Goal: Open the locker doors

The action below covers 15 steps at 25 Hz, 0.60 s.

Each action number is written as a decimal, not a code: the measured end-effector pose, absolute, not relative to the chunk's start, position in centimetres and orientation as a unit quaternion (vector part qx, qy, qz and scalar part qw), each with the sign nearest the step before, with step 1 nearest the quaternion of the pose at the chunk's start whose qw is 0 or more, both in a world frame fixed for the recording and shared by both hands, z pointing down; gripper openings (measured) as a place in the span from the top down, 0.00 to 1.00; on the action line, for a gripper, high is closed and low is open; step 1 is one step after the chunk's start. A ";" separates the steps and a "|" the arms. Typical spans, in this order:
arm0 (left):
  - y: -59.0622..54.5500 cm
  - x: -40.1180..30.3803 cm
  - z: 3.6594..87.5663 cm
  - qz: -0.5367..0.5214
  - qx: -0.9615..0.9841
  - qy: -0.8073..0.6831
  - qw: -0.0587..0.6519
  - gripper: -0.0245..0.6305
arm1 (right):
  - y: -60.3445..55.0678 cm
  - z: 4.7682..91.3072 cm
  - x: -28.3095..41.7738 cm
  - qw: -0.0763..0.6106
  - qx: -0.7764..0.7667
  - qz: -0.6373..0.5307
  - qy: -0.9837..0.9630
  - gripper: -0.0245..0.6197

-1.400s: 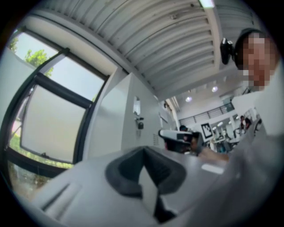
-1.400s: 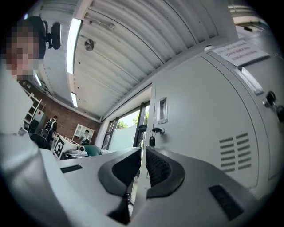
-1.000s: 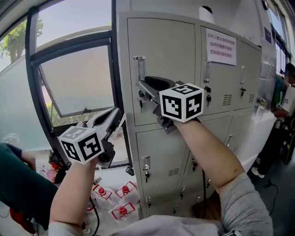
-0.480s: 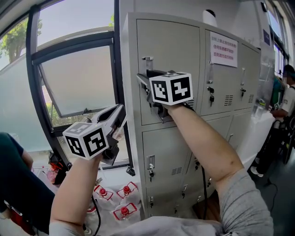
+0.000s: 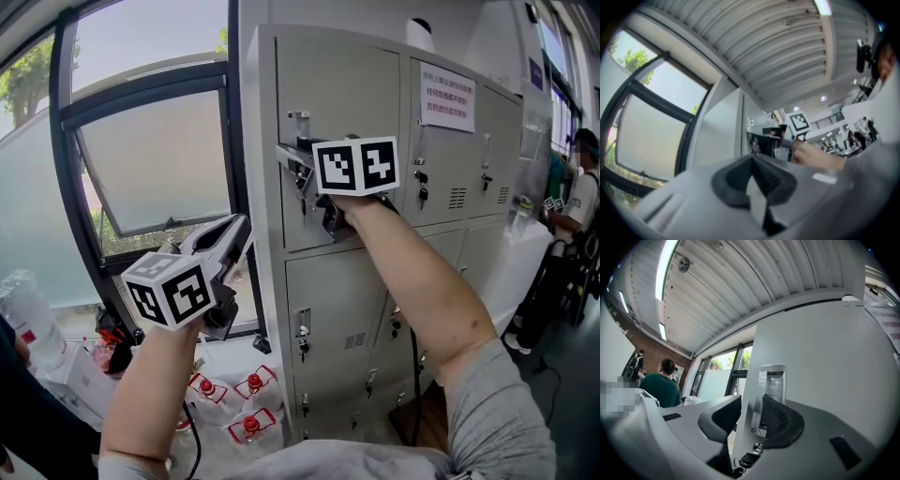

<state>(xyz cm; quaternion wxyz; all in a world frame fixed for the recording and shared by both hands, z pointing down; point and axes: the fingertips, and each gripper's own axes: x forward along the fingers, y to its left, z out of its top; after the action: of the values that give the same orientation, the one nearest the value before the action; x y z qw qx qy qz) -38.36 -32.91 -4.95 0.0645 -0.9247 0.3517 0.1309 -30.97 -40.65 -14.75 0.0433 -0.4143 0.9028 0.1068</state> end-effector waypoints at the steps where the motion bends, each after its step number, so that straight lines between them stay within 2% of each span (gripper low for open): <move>1: -32.6 -37.9 -4.9 0.130 -0.925 0.352 0.065 0.96 | -40.1 -14.7 -30.8 0.042 -0.408 0.109 0.905 0.79; 9: -29.0 -32.7 -5.3 0.140 -0.917 0.366 0.074 0.96 | -33.6 -14.8 -28.0 0.059 -0.312 0.098 0.943 0.80; 15: -24.6 -27.3 -4.8 0.148 -0.897 0.407 0.088 0.96 | -27.1 -14.8 -22.6 0.066 -0.213 0.091 0.971 0.80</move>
<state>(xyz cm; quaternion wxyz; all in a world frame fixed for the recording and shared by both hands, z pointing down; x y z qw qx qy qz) -27.26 -24.64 -4.80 0.0875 -0.8972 0.4067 0.1483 -22.57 -27.10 -14.82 0.0663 -0.2127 0.9706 0.0906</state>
